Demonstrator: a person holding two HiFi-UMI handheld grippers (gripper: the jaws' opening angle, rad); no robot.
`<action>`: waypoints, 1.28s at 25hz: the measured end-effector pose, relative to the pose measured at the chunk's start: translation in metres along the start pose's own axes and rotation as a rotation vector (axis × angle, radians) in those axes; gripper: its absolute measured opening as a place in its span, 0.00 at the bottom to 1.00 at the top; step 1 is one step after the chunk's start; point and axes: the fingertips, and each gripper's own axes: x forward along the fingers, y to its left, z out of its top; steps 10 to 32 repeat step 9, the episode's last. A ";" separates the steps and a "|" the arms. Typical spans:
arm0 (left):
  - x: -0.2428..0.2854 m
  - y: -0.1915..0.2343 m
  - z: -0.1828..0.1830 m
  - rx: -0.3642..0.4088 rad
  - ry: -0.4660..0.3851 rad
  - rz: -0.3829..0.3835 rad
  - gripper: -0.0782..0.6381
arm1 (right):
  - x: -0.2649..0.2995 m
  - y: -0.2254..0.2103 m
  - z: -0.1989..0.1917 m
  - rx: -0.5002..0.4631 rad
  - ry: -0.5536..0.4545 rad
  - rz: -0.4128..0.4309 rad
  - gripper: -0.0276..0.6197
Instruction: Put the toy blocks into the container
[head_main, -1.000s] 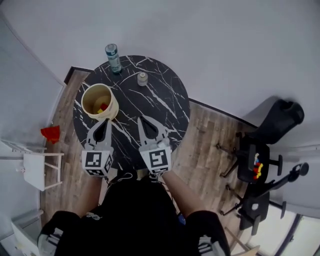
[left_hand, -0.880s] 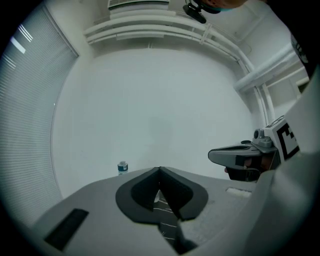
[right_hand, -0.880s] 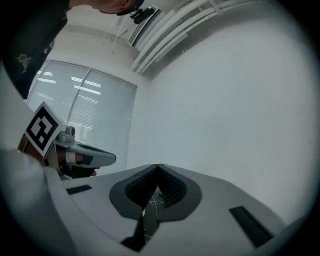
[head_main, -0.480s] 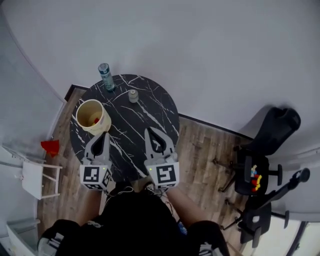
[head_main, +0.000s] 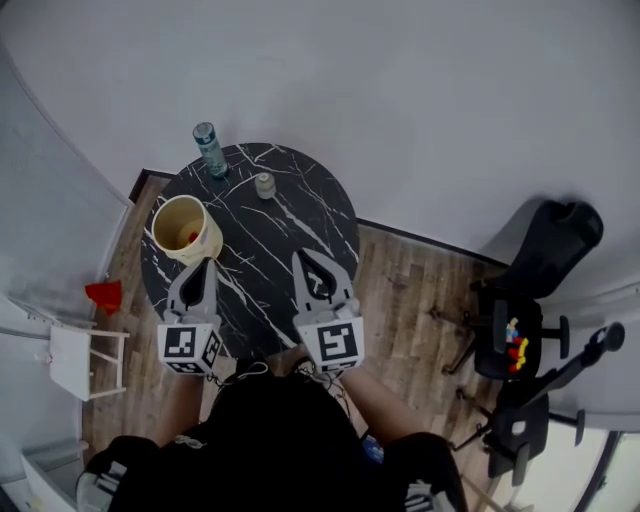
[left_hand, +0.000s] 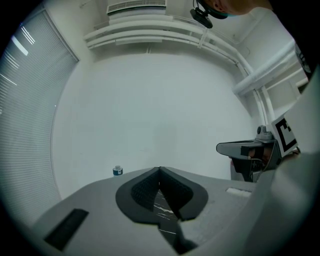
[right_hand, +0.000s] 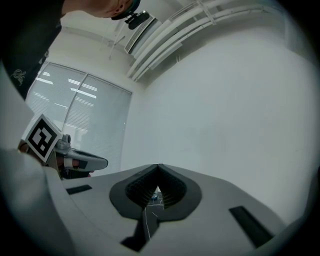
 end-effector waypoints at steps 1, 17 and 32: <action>0.000 0.001 -0.001 0.002 0.005 -0.001 0.11 | 0.000 0.001 -0.001 -0.005 0.002 0.002 0.04; 0.000 0.009 -0.007 0.000 0.026 -0.014 0.11 | 0.012 0.019 0.005 -0.018 -0.012 0.027 0.04; 0.000 0.009 -0.007 0.000 0.026 -0.014 0.11 | 0.012 0.019 0.005 -0.018 -0.012 0.027 0.04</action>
